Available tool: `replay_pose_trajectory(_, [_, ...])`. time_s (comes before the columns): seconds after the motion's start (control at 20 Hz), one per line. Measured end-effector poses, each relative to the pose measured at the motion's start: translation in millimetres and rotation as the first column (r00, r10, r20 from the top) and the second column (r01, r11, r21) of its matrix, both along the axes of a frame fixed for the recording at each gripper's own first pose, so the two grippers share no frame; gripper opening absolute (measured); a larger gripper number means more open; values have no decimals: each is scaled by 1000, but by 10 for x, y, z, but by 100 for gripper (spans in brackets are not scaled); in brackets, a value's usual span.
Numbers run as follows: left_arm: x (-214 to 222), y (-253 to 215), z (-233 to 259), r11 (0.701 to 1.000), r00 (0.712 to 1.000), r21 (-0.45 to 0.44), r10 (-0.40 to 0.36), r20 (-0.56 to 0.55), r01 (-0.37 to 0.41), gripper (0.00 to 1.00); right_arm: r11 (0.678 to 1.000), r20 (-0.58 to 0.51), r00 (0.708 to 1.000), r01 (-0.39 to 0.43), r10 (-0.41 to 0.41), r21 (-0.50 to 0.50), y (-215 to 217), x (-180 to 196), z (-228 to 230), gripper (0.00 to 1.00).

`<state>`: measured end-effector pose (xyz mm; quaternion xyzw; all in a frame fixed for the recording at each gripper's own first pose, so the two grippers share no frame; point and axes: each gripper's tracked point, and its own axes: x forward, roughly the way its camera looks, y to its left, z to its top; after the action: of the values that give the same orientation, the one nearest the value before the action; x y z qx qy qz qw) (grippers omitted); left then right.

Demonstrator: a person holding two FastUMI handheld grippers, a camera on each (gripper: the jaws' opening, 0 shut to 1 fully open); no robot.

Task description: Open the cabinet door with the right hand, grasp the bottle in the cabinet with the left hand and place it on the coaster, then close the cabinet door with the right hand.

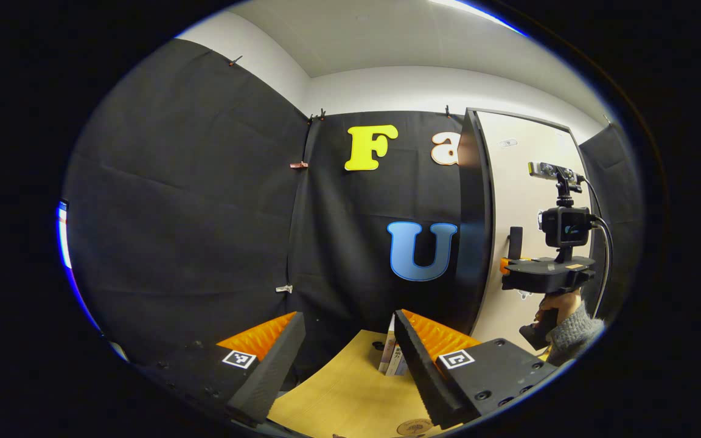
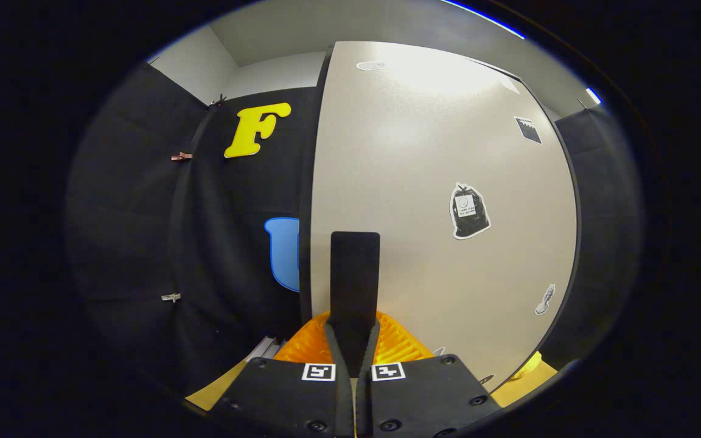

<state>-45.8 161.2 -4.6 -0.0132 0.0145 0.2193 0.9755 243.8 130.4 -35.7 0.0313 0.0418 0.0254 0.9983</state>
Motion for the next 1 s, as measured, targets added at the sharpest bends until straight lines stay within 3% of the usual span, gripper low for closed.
replay_pose_trajectory(0.6, [-60,-807,-31,976,977,-38,-215,10,215,93,999,-29,998,-53,53,1,-543,-1273,177,7])
replay_pose_trajectory(0.8, [-54,-1110,-25,951,952,-36,-305,12,306,93,1000,-40,999,-16,16,-5,-910,-1625,222,6])
replay_pose_trajectory(1.0, [74,-1481,-57,904,906,-50,-424,17,424,93,996,-32,997,71,-73,-47,-1340,-1894,246,6])
